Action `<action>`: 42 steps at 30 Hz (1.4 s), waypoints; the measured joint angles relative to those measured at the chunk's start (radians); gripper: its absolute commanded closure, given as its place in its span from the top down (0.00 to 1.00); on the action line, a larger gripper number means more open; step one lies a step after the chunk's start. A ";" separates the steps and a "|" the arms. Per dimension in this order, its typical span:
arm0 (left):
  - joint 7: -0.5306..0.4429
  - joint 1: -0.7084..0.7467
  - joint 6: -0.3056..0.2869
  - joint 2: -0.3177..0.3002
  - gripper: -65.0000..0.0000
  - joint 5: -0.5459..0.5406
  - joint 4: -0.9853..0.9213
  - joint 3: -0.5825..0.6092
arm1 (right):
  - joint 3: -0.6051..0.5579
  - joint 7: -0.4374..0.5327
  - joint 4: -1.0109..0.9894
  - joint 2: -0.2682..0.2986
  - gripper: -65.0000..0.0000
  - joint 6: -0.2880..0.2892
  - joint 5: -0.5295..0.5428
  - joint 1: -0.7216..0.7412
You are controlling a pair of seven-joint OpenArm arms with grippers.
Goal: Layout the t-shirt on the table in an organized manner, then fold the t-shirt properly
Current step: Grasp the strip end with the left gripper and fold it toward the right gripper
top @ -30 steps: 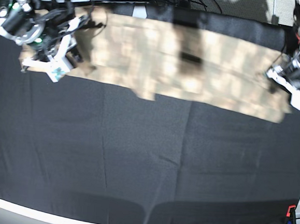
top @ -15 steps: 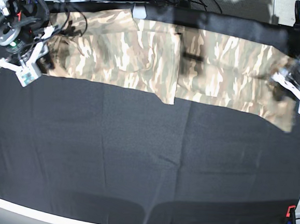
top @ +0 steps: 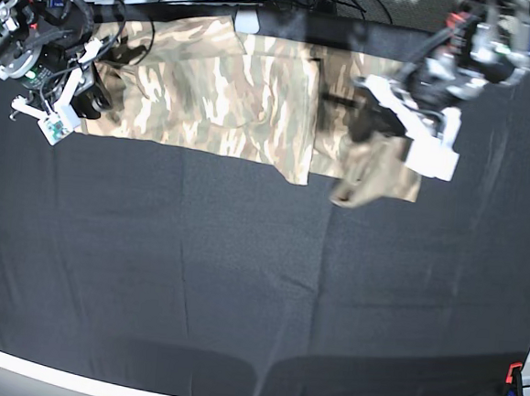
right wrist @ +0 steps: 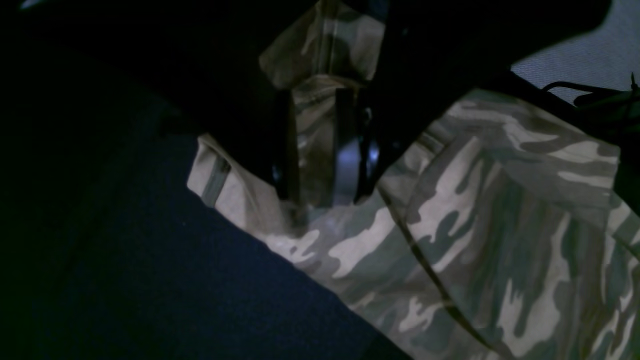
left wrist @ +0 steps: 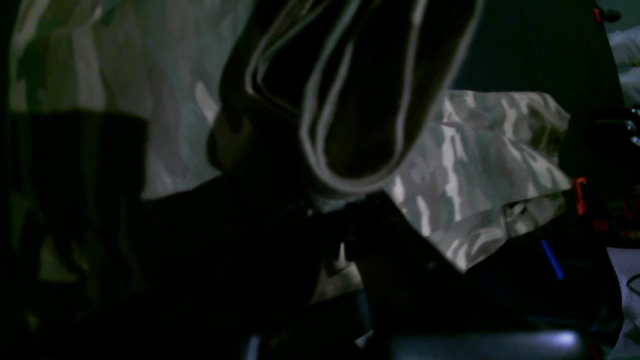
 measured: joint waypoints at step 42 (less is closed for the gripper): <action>-0.050 -0.131 -0.076 -0.006 0.43 0.444 0.000 0.183 | 0.140 -0.262 -0.311 0.125 0.61 -0.003 0.353 0.058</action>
